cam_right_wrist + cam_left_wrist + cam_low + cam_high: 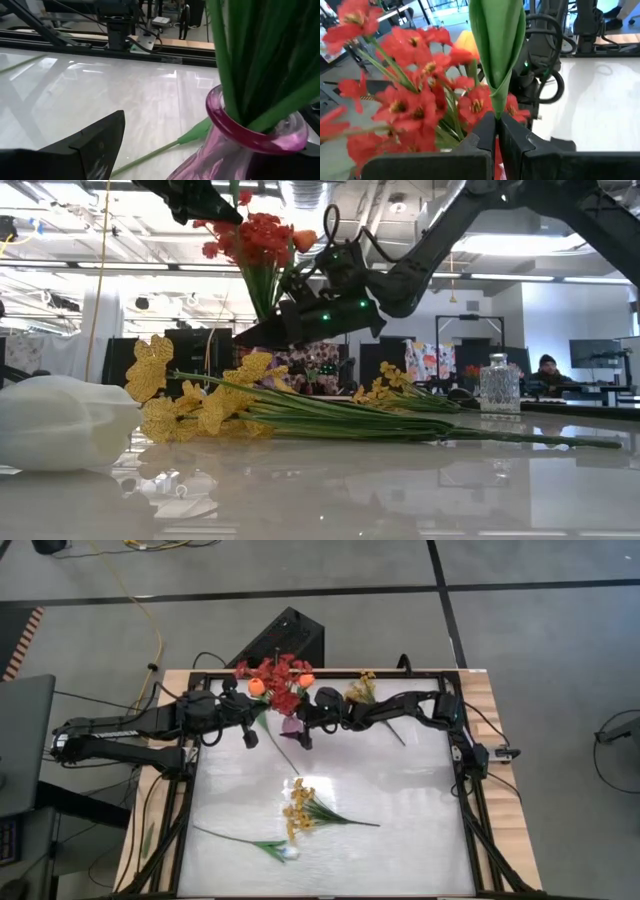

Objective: Sort flowers into vase by color
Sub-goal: Put the orange tulip into the pink vase

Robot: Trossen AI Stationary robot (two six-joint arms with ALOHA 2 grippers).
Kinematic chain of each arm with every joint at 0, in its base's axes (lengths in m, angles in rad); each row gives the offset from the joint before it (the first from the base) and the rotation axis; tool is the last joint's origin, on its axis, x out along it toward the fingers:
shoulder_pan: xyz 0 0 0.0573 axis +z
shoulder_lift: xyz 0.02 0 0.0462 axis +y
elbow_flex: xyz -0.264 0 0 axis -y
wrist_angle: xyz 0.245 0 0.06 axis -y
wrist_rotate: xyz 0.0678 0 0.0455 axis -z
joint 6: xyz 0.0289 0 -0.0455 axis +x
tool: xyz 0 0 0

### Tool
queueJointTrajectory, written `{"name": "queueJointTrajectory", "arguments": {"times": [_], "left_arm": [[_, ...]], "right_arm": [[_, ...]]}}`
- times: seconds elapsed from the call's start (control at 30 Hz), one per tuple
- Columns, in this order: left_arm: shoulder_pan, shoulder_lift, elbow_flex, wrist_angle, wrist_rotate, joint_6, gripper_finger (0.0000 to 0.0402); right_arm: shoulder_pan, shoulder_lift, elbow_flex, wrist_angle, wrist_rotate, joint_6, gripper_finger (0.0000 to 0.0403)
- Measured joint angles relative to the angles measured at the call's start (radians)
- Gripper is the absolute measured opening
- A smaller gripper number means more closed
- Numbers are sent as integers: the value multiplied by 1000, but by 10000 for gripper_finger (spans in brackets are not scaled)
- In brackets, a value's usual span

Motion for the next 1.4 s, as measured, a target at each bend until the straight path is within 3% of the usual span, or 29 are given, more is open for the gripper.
{"name": "queueJointTrajectory", "arguments": {"times": [0.57,0.87,1.4], "left_arm": [[0,9,18,-32,-34,-13,0],[0,96,19,-23,-27,-14,0],[0,180,18,-60,-24,-92,0]], "right_arm": [[46,0,0,-2,84,1,377],[63,0,0,-2,153,1,377],[63,0,0,-4,152,0,377]]}}
